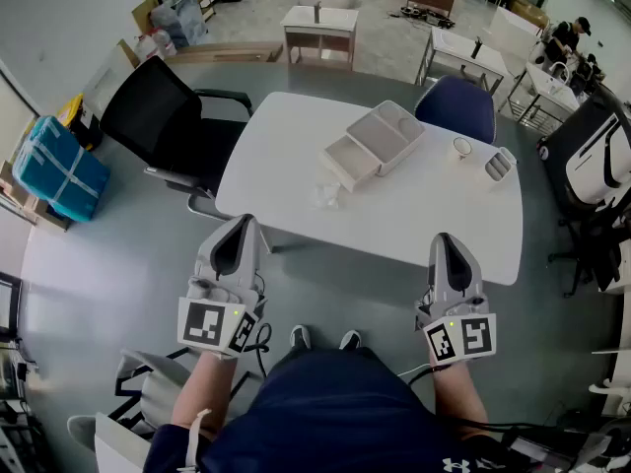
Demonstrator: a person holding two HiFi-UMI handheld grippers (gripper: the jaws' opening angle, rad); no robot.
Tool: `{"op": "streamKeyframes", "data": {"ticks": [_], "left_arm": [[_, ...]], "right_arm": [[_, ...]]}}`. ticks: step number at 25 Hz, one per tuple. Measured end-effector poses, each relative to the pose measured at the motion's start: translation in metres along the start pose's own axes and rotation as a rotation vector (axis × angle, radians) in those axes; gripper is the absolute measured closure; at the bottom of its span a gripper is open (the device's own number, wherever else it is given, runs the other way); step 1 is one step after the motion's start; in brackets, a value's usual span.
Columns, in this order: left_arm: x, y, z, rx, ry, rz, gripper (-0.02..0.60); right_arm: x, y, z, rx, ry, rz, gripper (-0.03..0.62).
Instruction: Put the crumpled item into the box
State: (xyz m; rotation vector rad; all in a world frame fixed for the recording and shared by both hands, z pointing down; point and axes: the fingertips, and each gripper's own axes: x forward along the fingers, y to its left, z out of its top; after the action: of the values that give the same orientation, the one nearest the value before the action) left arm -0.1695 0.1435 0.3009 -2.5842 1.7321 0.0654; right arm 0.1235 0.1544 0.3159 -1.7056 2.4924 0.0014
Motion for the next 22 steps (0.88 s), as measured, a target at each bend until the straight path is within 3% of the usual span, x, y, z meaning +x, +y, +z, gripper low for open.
{"op": "streamKeyframes", "data": {"ticks": [8,13,22], "left_arm": [[0.012,-0.011,-0.001,0.028,0.014,0.015,0.58],[0.025,-0.009,-0.004,0.062,0.029,0.054,0.58],[0.03,-0.013,-0.008,0.101,0.055,0.111,0.58]], "right_arm": [[0.008,-0.02,-0.003,-0.02,0.019,0.021,0.592],[0.026,-0.035,-0.012,0.005,0.068,0.087,0.592],[0.047,-0.057,-0.011,-0.025,0.058,0.16,0.592]]}}
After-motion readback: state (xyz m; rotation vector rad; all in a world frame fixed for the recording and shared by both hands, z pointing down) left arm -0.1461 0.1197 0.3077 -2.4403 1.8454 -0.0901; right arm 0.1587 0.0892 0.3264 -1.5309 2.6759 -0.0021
